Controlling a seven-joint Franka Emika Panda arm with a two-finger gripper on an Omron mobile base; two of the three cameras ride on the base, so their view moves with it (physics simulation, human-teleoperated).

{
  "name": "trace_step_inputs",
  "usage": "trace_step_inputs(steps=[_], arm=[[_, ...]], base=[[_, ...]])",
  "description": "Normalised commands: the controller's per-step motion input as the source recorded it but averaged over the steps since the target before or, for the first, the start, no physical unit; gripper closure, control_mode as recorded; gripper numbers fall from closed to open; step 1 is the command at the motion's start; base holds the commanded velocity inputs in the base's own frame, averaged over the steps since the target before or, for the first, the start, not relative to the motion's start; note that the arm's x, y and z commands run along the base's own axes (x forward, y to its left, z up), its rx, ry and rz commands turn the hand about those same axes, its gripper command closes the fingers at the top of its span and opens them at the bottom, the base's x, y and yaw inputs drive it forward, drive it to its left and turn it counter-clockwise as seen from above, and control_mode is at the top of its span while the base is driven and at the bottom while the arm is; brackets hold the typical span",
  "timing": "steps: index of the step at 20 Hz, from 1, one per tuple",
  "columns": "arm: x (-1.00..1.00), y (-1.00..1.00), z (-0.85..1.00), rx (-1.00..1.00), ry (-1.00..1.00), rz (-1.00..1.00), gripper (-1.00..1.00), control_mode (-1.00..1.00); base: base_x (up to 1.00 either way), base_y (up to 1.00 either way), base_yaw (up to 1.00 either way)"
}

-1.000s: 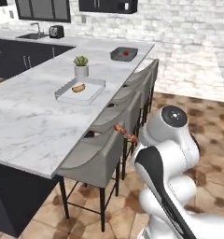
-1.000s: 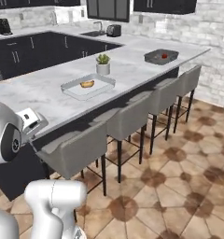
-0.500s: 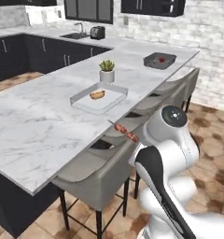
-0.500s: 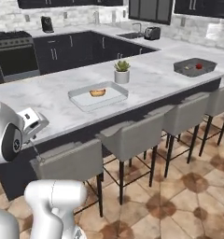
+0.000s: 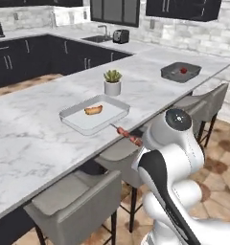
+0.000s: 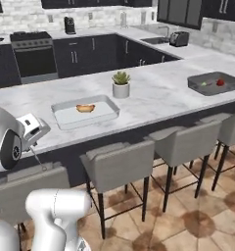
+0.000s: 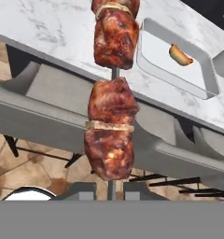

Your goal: Place the cold items (eggplant and bell pepper) from the fridge in one tupperware on the dining counter. Place the warm items (hot dog and kebab skewer) in the stove area in another tupperware.

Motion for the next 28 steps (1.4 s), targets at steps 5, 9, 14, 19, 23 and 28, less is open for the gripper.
trace_step_inputs(steps=[5,9,14,19,23,28], arm=[[0.0,0.0,0.0,0.0,0.0,0.0,1.0,1.0],[0.0,0.0,0.0,0.0,0.0,0.0,1.0,1.0],[0.0,0.0,0.0,0.0,0.0,0.0,1.0,1.0],[0.0,0.0,0.0,0.0,0.0,0.0,1.0,1.0],[0.0,0.0,0.0,0.0,0.0,0.0,1.0,1.0],[0.4,-0.3,0.01,0.09,0.01,0.08,1.0,-1.0]], base=[[0.6,-0.68,0.42],[0.57,-0.54,0.5],[0.56,-0.36,0.61],[0.61,-0.44,0.57],[0.71,-0.74,0.39],[0.54,-0.49,0.16]])
